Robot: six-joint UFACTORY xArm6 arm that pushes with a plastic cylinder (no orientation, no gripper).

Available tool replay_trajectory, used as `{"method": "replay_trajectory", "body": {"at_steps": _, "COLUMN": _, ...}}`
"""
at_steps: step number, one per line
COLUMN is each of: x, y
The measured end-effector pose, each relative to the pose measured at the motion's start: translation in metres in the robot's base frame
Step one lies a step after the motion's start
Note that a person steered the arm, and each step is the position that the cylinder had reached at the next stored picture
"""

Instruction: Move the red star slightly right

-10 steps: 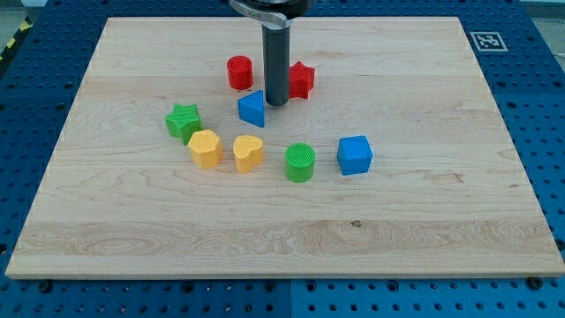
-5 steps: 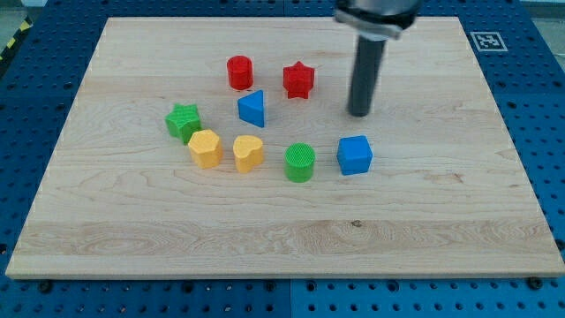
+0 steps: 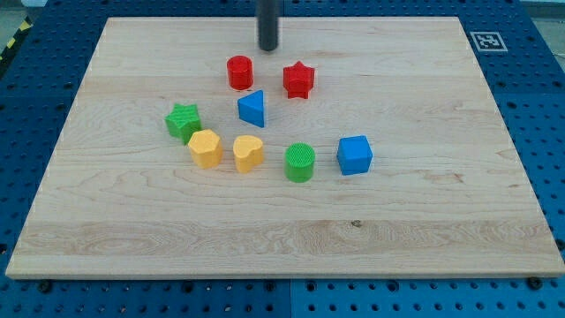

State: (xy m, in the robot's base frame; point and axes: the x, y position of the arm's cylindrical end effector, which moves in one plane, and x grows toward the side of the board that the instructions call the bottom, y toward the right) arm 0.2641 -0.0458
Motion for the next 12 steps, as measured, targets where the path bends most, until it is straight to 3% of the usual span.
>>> {"method": "replay_trajectory", "body": {"at_steps": 8, "x": 0.072, "y": 0.021}}
{"method": "replay_trajectory", "body": {"at_steps": 12, "x": 0.080, "y": 0.065}}
